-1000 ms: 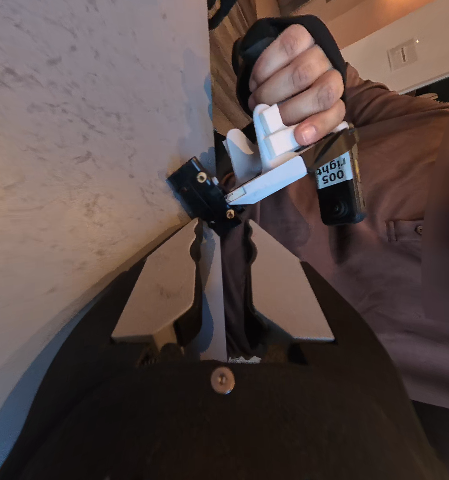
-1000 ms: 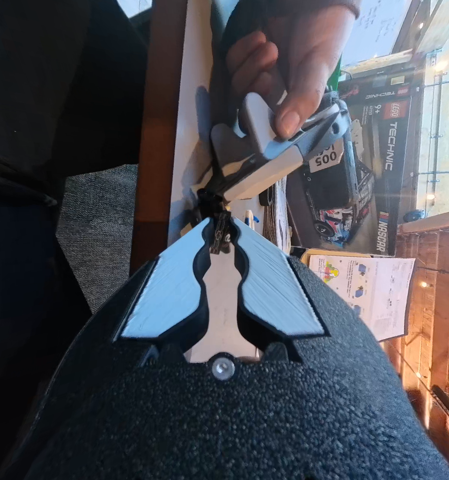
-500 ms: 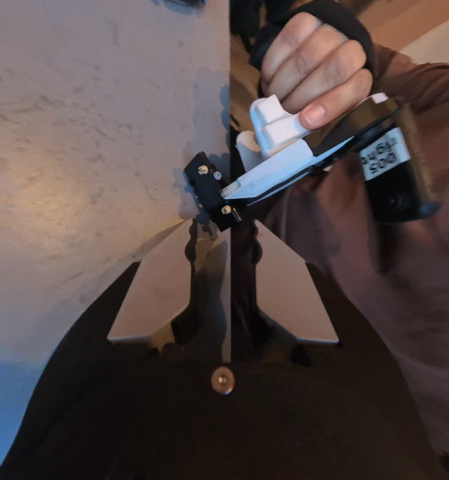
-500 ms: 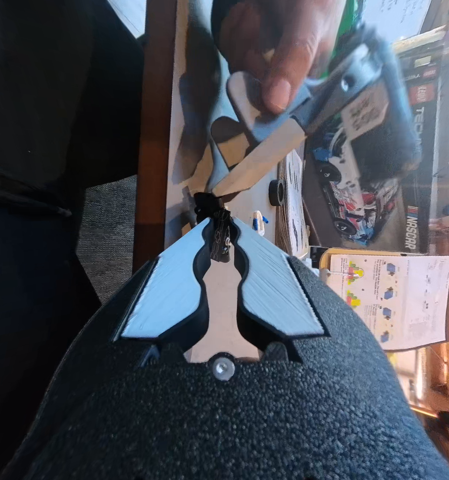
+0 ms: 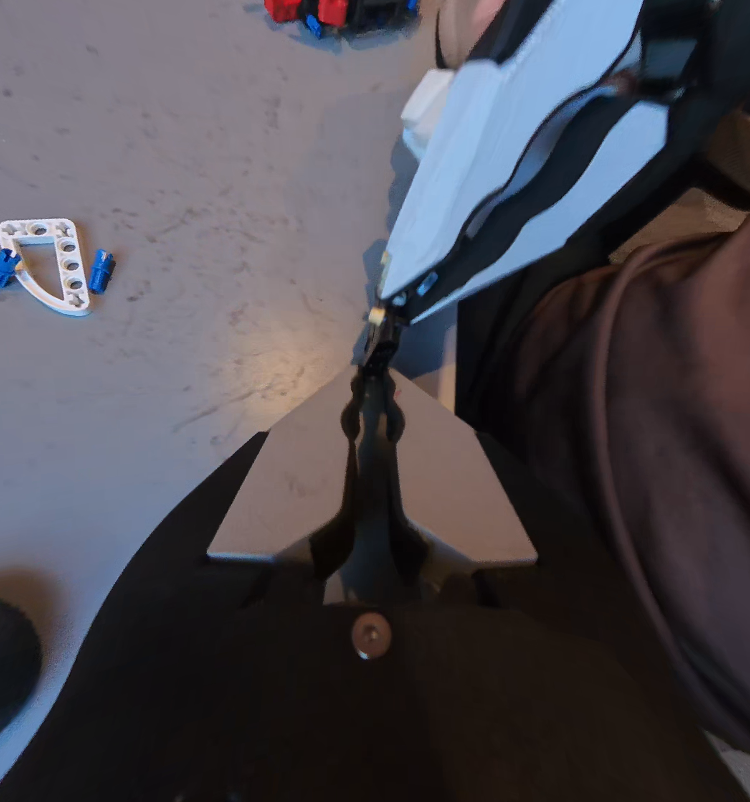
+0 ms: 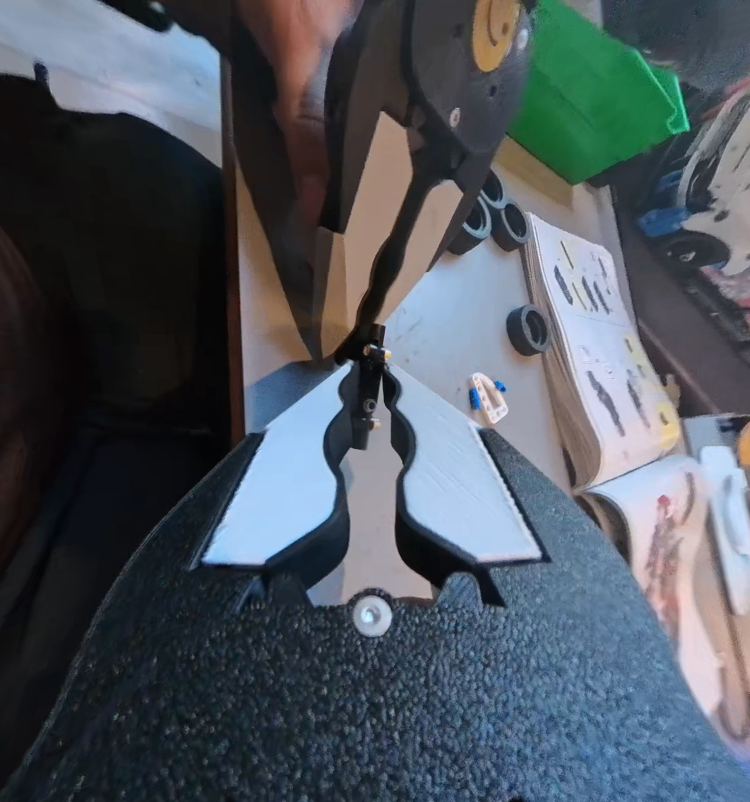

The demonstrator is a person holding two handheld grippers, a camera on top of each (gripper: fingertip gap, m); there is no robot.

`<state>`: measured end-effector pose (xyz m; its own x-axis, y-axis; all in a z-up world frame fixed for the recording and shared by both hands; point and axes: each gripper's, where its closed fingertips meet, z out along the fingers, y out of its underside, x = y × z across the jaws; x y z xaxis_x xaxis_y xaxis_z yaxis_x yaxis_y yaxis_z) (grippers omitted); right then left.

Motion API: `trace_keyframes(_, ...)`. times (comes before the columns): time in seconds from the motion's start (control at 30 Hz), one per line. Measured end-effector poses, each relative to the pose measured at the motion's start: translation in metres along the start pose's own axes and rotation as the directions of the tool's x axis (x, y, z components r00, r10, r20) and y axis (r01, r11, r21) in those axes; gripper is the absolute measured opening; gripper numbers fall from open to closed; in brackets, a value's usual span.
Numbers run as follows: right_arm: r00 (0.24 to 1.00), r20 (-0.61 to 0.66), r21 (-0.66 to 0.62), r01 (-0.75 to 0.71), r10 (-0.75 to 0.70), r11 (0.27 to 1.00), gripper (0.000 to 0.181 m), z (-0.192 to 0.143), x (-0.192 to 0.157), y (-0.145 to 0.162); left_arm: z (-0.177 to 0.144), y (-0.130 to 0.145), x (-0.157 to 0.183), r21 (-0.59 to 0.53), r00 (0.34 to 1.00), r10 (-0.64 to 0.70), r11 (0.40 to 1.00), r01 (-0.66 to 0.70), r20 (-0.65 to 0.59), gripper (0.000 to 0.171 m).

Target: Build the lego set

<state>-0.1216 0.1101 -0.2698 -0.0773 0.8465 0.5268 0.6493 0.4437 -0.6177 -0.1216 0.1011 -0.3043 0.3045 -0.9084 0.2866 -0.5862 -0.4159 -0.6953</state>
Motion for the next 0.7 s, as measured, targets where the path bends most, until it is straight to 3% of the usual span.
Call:
trace_keyframes(0.23,0.93,0.14,0.039,-0.347,0.339,0.937,0.008,-0.007,0.011,0.015,-0.002,0.0,-0.009,-0.016,1.0,-0.011,1.0,0.011,-0.025,0.0)
trace_keyframes(0.27,0.922,0.138,0.036,-0.37,0.362,0.929,0.008,-0.006,0.014,0.019,-0.002,-0.001,-0.011,-0.013,1.0,-0.018,1.0,0.018,-0.019,0.0)
trace_keyframes(0.37,0.9,0.147,0.037,-0.42,0.411,0.907,0.008,-0.001,0.019,0.025,-0.002,-0.008,-0.014,0.025,0.999,-0.033,0.999,0.033,0.017,0.024)
trace_keyframes(0.5,0.869,0.139,0.01,-0.481,0.475,0.877,0.008,0.007,0.028,0.032,-0.008,-0.01,-0.028,0.044,0.986,-0.023,0.999,0.016,0.167,0.028)
trace_keyframes(0.63,0.842,0.175,0.002,-0.519,0.511,0.855,0.009,0.003,0.028,0.033,-0.014,-0.02,-0.025,0.091,0.972,0.024,0.995,-0.047,0.236,0.031)
trace_keyframes(0.7,0.837,0.175,-0.035,-0.522,0.519,0.852,0.008,0.006,0.028,0.04,-0.012,-0.02,-0.035,0.061,0.964,0.054,0.996,-0.072,0.26,0.03)
